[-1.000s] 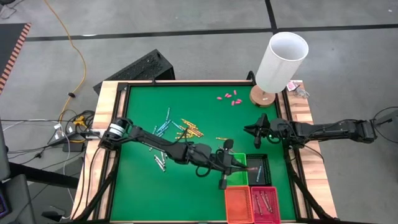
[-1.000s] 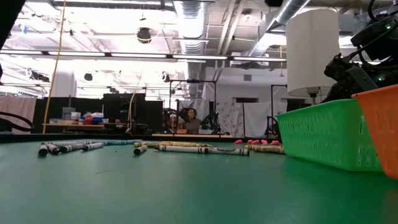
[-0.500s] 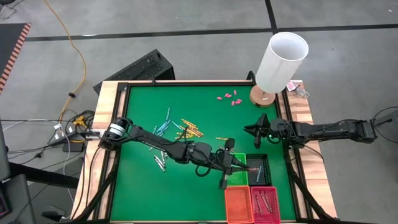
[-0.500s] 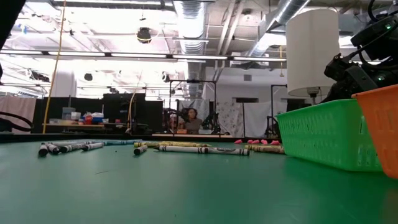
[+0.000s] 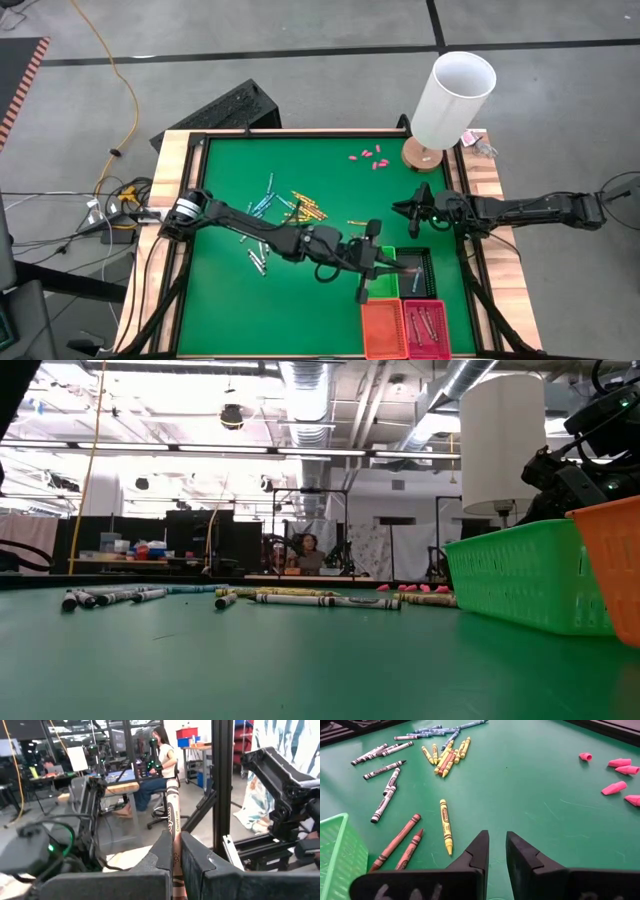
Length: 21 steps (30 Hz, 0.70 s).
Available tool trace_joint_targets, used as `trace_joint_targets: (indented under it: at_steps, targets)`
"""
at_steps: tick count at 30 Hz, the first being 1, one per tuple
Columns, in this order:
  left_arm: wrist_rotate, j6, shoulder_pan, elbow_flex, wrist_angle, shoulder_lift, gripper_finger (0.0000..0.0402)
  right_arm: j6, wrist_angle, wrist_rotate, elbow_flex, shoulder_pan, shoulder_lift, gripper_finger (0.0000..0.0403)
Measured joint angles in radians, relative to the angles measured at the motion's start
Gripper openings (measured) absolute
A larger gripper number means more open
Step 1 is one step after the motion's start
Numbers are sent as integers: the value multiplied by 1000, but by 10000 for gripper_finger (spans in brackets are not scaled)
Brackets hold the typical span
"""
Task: Sort crayons
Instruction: Put the brown crayon into the red bin
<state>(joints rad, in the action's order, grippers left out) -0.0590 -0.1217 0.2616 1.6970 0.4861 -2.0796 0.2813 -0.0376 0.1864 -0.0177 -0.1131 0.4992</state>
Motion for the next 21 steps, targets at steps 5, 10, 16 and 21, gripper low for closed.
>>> trace_joint_targets:
  at_steps: [5,10,16,21]
  targets:
    - [13,-50,0,48,-27,0,0,1,0,1,0,0,0,68]
    - [20,-51,-2,49,-38,0,0,5,1,3,-1,0,0,68]
    - [44,-42,-2,112,-18,-103,0,6,4,9,-2,-1,0,68]
    - [55,-43,-5,210,-58,-179,0,9,5,7,-2,-1,1,68]
